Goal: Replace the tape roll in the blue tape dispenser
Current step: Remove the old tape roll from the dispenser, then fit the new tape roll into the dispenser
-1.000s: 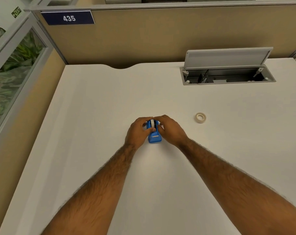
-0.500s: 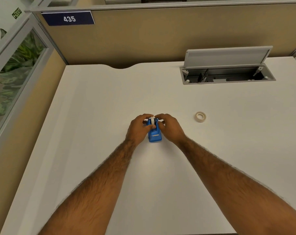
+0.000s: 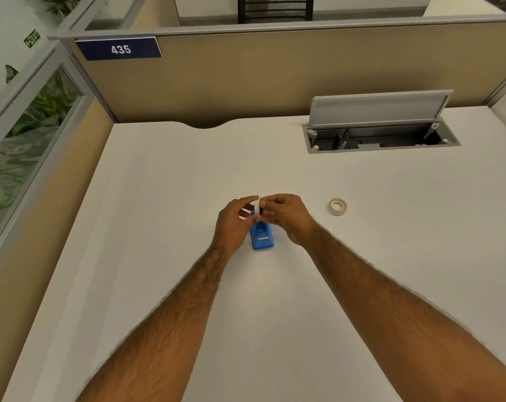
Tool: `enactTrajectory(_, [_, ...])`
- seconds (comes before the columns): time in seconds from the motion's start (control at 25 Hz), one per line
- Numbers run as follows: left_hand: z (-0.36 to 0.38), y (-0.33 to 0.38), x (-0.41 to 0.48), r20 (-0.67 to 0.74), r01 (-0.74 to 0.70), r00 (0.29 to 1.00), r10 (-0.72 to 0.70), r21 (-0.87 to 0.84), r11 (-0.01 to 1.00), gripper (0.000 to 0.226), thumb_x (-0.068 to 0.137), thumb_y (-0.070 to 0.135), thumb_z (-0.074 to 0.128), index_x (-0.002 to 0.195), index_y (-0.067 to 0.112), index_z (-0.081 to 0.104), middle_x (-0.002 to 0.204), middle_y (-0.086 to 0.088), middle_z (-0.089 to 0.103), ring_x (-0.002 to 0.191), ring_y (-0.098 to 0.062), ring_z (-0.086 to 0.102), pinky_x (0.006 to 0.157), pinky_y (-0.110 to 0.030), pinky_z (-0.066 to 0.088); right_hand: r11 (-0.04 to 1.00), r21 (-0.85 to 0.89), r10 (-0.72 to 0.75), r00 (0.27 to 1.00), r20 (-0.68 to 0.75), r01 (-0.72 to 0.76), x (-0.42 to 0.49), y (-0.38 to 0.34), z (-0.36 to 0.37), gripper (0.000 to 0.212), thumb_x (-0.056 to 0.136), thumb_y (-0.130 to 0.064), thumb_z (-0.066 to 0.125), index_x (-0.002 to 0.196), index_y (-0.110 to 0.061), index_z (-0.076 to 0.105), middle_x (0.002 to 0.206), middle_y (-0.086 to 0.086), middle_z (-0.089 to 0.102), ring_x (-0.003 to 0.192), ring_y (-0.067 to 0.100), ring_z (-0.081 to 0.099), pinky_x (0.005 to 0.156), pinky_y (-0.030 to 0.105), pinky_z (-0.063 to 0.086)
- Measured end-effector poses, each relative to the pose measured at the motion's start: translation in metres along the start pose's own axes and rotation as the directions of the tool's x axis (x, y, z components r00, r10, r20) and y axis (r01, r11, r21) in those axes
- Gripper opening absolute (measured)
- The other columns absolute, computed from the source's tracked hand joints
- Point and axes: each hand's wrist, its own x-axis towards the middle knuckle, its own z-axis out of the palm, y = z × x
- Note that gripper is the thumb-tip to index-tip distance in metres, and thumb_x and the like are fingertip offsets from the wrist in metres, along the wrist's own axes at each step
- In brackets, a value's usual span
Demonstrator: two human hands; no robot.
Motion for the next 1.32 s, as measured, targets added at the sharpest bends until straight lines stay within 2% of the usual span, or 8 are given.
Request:
enactTrajectory(0.12, [-0.006, 0.003, 0.001, 0.012, 0.000, 1.000, 0.000, -0.014, 1.000, 0.046, 0.088, 0.011, 0.072, 0.131, 0.022, 0.064, 0.122, -0.002, 0.066, 0.098, -0.014, 0.065, 0.070, -0.004, 0.051, 0.994, 0.090, 0.061, 0.996, 0.071, -0.068, -0.002, -0.004, -0.002, 0.023, 0.090, -0.001, 0.065, 0.112, 0.008, 0.065, 0.106, 0.025, 0.072, 0.094, 0.034, 0.072, 0.081, 0.034, 0.061])
enactTrajectory(0.24, [-0.010, 0.007, 0.002, 0.037, 0.021, 0.999, -0.019, -0.060, 0.998, 0.046, 0.088, 0.010, 0.072, 0.131, 0.021, 0.064, 0.127, 0.000, 0.068, 0.101, -0.017, 0.070, 0.079, -0.016, 0.057, 0.990, 0.115, 0.084, 0.996, 0.030, -0.087, -0.001, -0.004, 0.003, 0.024, 0.088, 0.001, 0.067, 0.111, 0.007, 0.064, 0.106, 0.026, 0.071, 0.093, 0.036, 0.072, 0.085, 0.040, 0.060])
enactTrajectory(0.36, [-0.013, 0.008, 0.003, 0.050, 0.041, 0.998, -0.035, -0.110, 0.993, 0.043, 0.087, 0.011, 0.074, 0.128, 0.023, 0.065, 0.119, 0.000, 0.072, 0.092, -0.013, 0.072, 0.079, -0.021, 0.060, 0.982, 0.161, 0.098, 0.995, 0.032, -0.102, 0.000, -0.006, 0.005, 0.023, 0.087, 0.001, 0.068, 0.109, 0.007, 0.063, 0.104, 0.027, 0.071, 0.090, 0.037, 0.073, 0.080, 0.039, 0.061])
enactTrajectory(0.72, [-0.023, 0.009, 0.024, 0.154, 0.085, 0.987, -0.054, -0.202, 0.976, 0.045, 0.082, 0.009, 0.078, 0.124, 0.021, 0.069, 0.116, -0.002, 0.074, 0.100, -0.019, 0.074, 0.095, -0.037, 0.058, 0.988, 0.133, 0.087, 0.995, -0.039, -0.081, 0.006, -0.013, 0.005, 0.020, 0.088, -0.004, 0.068, 0.106, 0.003, 0.067, 0.101, 0.020, 0.072, 0.088, 0.030, 0.072, 0.073, 0.032, 0.060])
enactTrajectory(0.84, [-0.026, 0.009, 0.040, 0.110, 0.089, 0.991, -0.076, -0.119, 0.989, 0.047, 0.080, 0.012, 0.081, 0.124, 0.019, 0.069, 0.116, -0.003, 0.072, 0.095, -0.020, 0.072, 0.090, -0.035, 0.059, 0.991, 0.111, 0.092, 0.988, -0.124, -0.079, 0.008, -0.011, 0.000, 0.018, 0.088, -0.003, 0.067, 0.106, -0.001, 0.067, 0.103, 0.017, 0.072, 0.092, 0.029, 0.071, 0.074, 0.031, 0.060])
enactTrajectory(0.96, [-0.017, 0.010, 0.063, 0.067, 0.012, 0.998, -0.020, 0.125, 0.992, 0.049, 0.079, 0.017, 0.082, 0.126, 0.016, 0.067, 0.120, -0.004, 0.066, 0.094, -0.018, 0.064, 0.079, -0.015, 0.049, 0.991, 0.087, 0.117, 0.980, -0.162, -0.104, 0.008, -0.011, -0.004, 0.022, 0.086, -0.001, 0.069, 0.107, -0.007, 0.065, 0.101, 0.015, 0.072, 0.088, 0.028, 0.073, 0.073, 0.031, 0.061])
enactTrajectory(1.16, [0.003, 0.012, 0.101, 0.061, 0.005, 0.998, -0.024, 0.300, 0.954, 0.053, 0.083, 0.017, 0.078, 0.133, 0.008, 0.061, 0.132, -0.011, 0.060, 0.117, -0.028, 0.061, 0.103, -0.033, 0.049, 0.993, 0.037, 0.120, 0.980, -0.161, -0.116, 0.004, -0.012, -0.012, 0.023, 0.083, -0.002, 0.070, 0.103, -0.011, 0.066, 0.098, 0.015, 0.072, 0.090, 0.029, 0.072, 0.074, 0.032, 0.062])
enactTrajectory(1.32, [0.014, 0.005, 0.130, 0.081, -0.003, 0.996, -0.031, 0.388, 0.922, 0.051, 0.088, 0.020, 0.074, 0.135, 0.010, 0.058, 0.137, -0.010, 0.057, 0.122, -0.029, 0.058, 0.104, -0.034, 0.046, 0.991, -0.015, 0.130, 0.973, -0.193, -0.135, 0.006, -0.012, -0.021, 0.022, 0.083, -0.002, 0.069, 0.104, -0.010, 0.066, 0.102, 0.018, 0.071, 0.096, 0.033, 0.070, 0.081, 0.037, 0.061])
